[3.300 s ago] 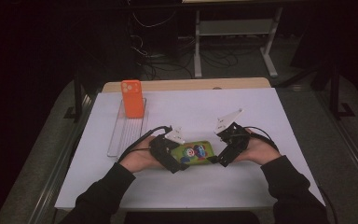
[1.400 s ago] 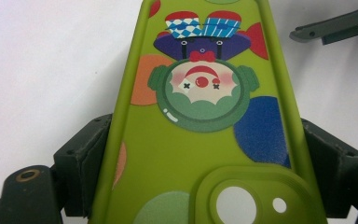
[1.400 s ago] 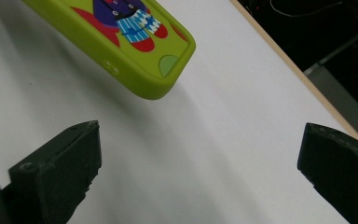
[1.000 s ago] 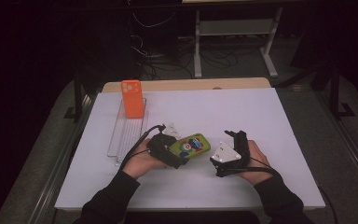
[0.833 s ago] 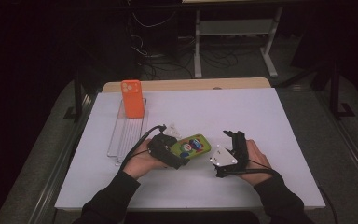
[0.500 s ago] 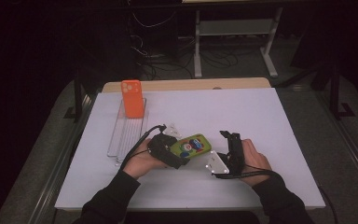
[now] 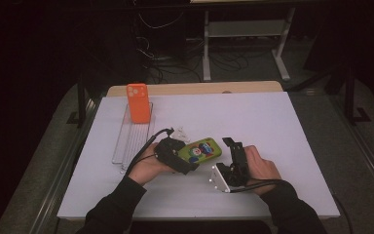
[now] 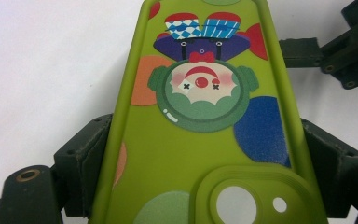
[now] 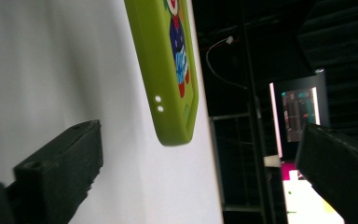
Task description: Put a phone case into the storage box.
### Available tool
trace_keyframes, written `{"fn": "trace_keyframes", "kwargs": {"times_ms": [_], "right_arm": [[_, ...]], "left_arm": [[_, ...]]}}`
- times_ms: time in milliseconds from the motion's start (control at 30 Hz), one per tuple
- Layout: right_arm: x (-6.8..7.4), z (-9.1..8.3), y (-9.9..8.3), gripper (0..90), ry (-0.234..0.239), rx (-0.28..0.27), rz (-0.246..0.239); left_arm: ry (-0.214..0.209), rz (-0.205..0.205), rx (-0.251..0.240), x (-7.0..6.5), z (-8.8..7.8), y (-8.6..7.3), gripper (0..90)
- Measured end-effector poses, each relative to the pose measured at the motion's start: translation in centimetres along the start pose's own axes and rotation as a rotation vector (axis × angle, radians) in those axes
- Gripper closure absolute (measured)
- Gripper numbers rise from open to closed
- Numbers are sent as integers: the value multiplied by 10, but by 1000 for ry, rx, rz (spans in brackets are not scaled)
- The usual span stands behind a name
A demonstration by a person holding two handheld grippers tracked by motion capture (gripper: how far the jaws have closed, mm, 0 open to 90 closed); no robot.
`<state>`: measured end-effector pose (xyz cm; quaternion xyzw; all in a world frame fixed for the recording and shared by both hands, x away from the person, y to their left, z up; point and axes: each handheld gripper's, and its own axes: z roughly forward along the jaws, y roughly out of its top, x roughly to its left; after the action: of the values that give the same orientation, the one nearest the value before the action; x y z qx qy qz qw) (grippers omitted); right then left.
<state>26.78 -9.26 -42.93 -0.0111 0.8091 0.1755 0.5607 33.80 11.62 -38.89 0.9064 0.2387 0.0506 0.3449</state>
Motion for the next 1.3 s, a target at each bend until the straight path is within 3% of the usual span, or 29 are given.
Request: {"fn": "trace_keyframes", "kwargs": {"times_ms": [67, 133, 233, 267, 300, 333, 533, 967, 1200, 1300], "right_arm": [[1, 0, 1, 66, 1, -3, -35], [3, -1, 3, 111, -5, -8, -28], [4, 1, 5, 139, -16, -16, -57], [5, 2, 6, 151, -23, -13, -51], [6, 2, 8, 163, -34, -15, -42], [5, 2, 8, 177, -54, -22, -56], [6, 2, 14, 325, -84, -36, -91], [11, 2, 20, 621, -63, -52, -125], [11, 1, 21, 738, -33, -50, -127], [12, 1, 21, 749, -28, -45, -136]], "left_arm": [[-6, -15, -15, -1, 0, 1, 149], [-4, 10, 1, -1, -1, 2, 150], [-7, -6, -20, -4, -1, 3, 149], [-11, 14, -8, -4, -1, 4, 149], [-12, -5, -23, -6, 0, 4, 150], [-14, 11, -11, -5, -1, 5, 149], [-19, 18, -11, -7, -1, 5, 150], [-28, 13, -14, -7, -1, 5, 149], [-41, 8, -23, -6, -2, 5, 149], [-40, 9, -25, -5, -3, 5, 148]]}}
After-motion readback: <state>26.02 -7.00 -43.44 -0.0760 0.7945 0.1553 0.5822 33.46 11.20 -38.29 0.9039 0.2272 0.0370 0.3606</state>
